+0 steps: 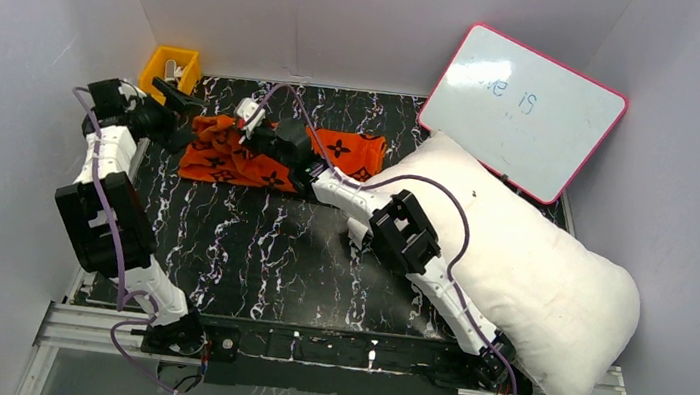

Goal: Remove the pillowcase from the pillow
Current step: Fold the pillowcase at the center of the board.

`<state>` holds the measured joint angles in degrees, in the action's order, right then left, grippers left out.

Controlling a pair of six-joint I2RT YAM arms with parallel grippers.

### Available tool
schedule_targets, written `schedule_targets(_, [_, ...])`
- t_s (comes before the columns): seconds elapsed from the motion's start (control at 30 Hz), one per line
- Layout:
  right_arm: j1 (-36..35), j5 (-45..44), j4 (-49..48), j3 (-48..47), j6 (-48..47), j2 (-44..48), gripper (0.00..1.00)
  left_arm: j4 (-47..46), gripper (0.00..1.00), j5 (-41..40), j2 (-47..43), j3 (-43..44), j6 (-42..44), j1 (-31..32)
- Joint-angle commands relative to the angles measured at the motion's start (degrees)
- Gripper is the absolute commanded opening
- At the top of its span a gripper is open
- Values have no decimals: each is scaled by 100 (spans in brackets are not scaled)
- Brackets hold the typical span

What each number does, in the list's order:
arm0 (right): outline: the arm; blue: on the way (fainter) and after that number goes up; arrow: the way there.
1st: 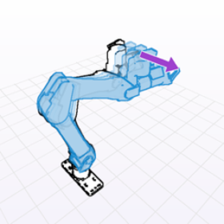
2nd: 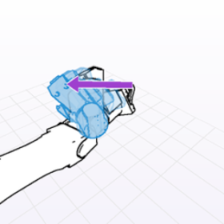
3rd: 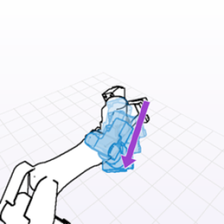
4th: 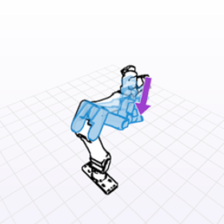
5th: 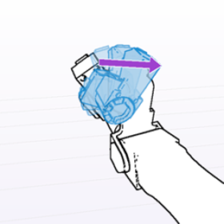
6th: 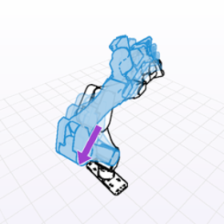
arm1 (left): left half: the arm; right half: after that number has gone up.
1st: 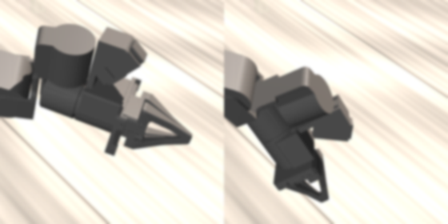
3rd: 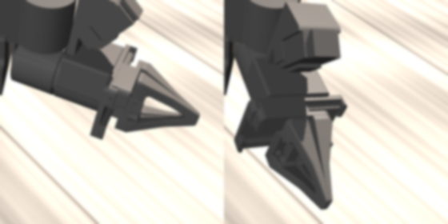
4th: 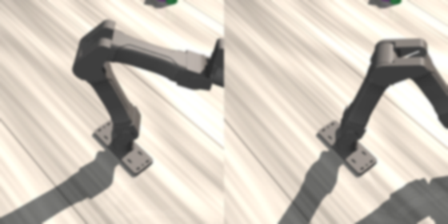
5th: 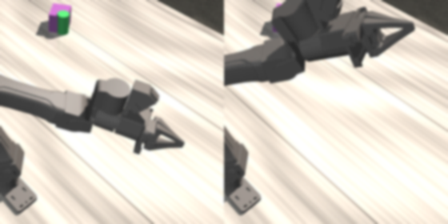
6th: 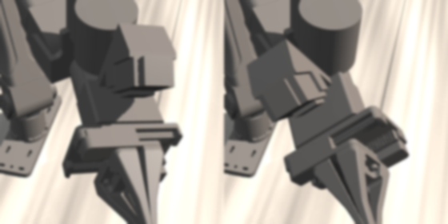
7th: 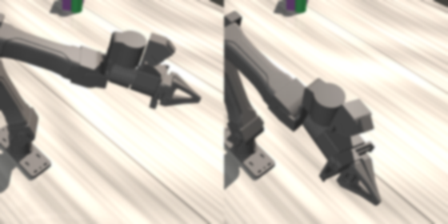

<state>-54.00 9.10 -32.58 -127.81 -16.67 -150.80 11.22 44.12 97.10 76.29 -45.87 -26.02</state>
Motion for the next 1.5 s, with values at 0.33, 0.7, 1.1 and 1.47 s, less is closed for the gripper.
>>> schedule_targets(0.33, [-14,51,-162,-104,-93,728,0,-797,98,296,33,-137,-1618,546])
schedule_targets(0.7, [-39,173,-181,25,-101,842,0,-823,92,76,433,-15,-1487,686])
schedule_targets(1.1, [356,-31,16,1746,870,2097,66,-1164,0,278,639,46,-1148,817])
schedule_targets(1.47, [2051,-424,2187,2782,3288,3023,68,-1030,0,356,835,502,-1025,765])
